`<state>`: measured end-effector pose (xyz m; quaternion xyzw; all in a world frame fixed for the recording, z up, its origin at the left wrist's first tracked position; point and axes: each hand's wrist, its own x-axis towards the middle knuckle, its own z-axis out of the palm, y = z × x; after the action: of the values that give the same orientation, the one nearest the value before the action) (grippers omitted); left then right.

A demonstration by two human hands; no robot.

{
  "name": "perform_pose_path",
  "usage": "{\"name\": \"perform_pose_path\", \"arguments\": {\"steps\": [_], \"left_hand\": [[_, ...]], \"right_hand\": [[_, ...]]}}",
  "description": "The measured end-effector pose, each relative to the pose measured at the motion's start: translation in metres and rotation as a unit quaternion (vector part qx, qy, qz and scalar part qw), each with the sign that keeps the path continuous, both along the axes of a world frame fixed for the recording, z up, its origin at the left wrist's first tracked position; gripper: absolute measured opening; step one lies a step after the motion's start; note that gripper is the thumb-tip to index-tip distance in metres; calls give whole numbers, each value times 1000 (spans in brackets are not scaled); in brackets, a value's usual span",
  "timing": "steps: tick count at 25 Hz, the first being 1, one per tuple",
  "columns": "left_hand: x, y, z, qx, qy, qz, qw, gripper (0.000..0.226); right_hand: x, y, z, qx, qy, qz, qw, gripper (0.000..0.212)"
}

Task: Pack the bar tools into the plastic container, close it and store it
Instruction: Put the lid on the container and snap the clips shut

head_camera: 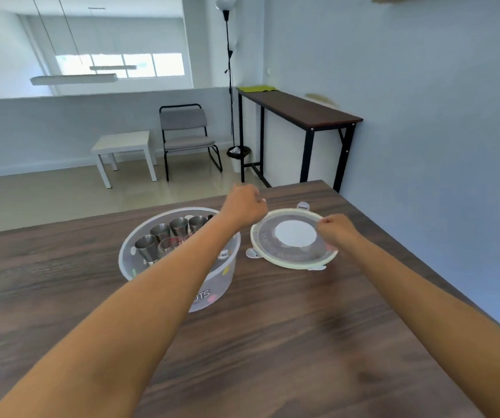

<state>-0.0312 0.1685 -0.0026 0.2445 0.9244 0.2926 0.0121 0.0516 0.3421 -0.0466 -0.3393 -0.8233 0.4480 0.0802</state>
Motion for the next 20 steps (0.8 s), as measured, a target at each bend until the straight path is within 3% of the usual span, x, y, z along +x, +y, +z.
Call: {"name": "perform_pose_path", "arguments": {"steps": [4, 7, 9, 11, 16, 20], "left_hand": [[-11, 42, -12, -80, -119, 4, 990, 20], [-22, 57, -27, -151, -186, 51, 970, 49], [-22, 57, -33, -160, -229, 56, 959, 50], [-23, 59, -39, -127, -289, 59, 947, 48], [-25, 59, -43, 25, -313, 111, 943, 46], [-20, 59, -27, 162, -344, 153, 912, 60]], "right_hand": [[12, 29, -5, -153, -34, -82, 984, 37], [17, 41, -9, -266, -8, -119, 956, 45], [17, 43, -11, -297, -15, -117, 948, 39], [16, 42, -16, -317, -18, -115, 941, 33], [14, 46, -20, -307, 39, -185, 933, 22], [20, 56, -9, -266, 107, -217, 933, 13]]}}
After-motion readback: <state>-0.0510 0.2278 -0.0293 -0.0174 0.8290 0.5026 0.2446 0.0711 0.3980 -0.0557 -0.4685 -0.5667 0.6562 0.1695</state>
